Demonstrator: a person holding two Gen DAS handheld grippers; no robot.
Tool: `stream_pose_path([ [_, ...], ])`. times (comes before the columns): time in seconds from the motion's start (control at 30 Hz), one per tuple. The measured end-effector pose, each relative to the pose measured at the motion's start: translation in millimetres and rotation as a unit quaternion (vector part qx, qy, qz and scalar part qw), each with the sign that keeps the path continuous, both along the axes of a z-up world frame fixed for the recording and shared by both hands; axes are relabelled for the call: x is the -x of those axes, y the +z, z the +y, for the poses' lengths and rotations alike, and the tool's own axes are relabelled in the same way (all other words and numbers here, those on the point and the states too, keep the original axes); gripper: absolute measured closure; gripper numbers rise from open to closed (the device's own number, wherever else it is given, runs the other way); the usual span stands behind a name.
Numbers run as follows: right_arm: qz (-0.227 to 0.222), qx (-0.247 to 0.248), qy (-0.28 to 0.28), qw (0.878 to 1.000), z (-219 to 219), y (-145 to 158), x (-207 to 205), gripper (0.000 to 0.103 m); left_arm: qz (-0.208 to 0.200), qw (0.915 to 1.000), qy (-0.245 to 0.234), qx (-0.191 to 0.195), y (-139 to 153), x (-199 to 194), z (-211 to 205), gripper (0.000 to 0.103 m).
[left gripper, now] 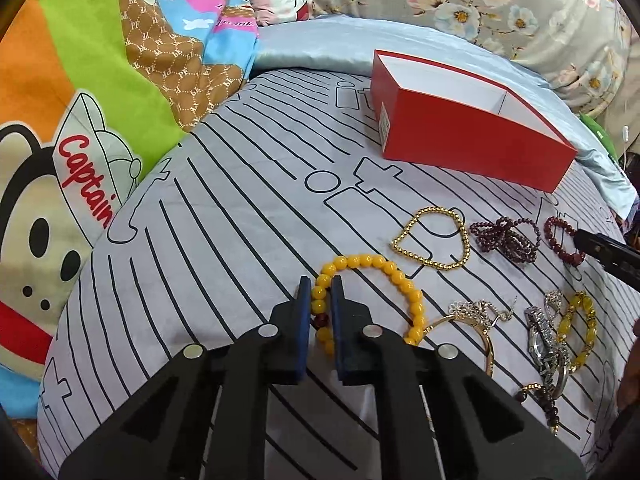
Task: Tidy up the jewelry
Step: 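Grasp the orange bead bracelet with the left tool while the right tool grasps the red bead bracelet, then carry both bracelets into the red box and open both tools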
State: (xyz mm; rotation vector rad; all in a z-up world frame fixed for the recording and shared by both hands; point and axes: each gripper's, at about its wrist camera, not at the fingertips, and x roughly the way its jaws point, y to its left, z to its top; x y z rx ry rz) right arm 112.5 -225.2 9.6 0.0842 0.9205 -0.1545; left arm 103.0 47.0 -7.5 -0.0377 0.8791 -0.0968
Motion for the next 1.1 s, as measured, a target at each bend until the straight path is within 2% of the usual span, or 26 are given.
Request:
stream_pose_path([
  [0.17, 0.01, 0.003, 0.006, 1.0, 1.6, -9.5, -11.2, 0.077, 0.0, 1.0, -0.003, 0.009, -0.1, -0.5, 1.3, 0.094],
  [0.27, 0.006, -0.003, 0.013, 1.0, 3.8, -10.2, -12.7, 0.093, 0.0, 0.9999, -0.007, 0.014, 0.0, 0.3, 0.7, 0.095],
  [0.3, 0.006, -0.007, 0.016, 1.0, 4.6, -10.2, -12.7, 0.095, 0.0, 0.9998, -0.009, 0.016, 0.0, 0.4, 1.0, 0.096],
  [0.47, 0.004, -0.02, 0.02, 1.0, 7.4, -7.4, -6.2, 0.096, -0.004, 0.9995, -0.021, 0.022, 1.7, 2.9, -1.5, 0.096],
  [0.6, -0.005, -0.028, 0.023, 0.999, 6.1, 4.2, 1.9, 0.096, -0.004, 0.9993, -0.027, 0.025, 7.3, 6.0, -4.1, 0.096],
  [0.7, -0.017, -0.031, 0.025, 0.999, 3.4, 18.9, 10.3, 0.096, -0.011, 0.9987, -0.029, 0.041, 20.7, 9.6, -3.3, 0.096],
  [1.1, -0.076, -0.037, 0.048, 0.995, -1.5, 85.9, 22.3, 0.096, -0.076, 0.9899, -0.089, 0.08, 109.5, 8.7, -27.4, 0.096],
])
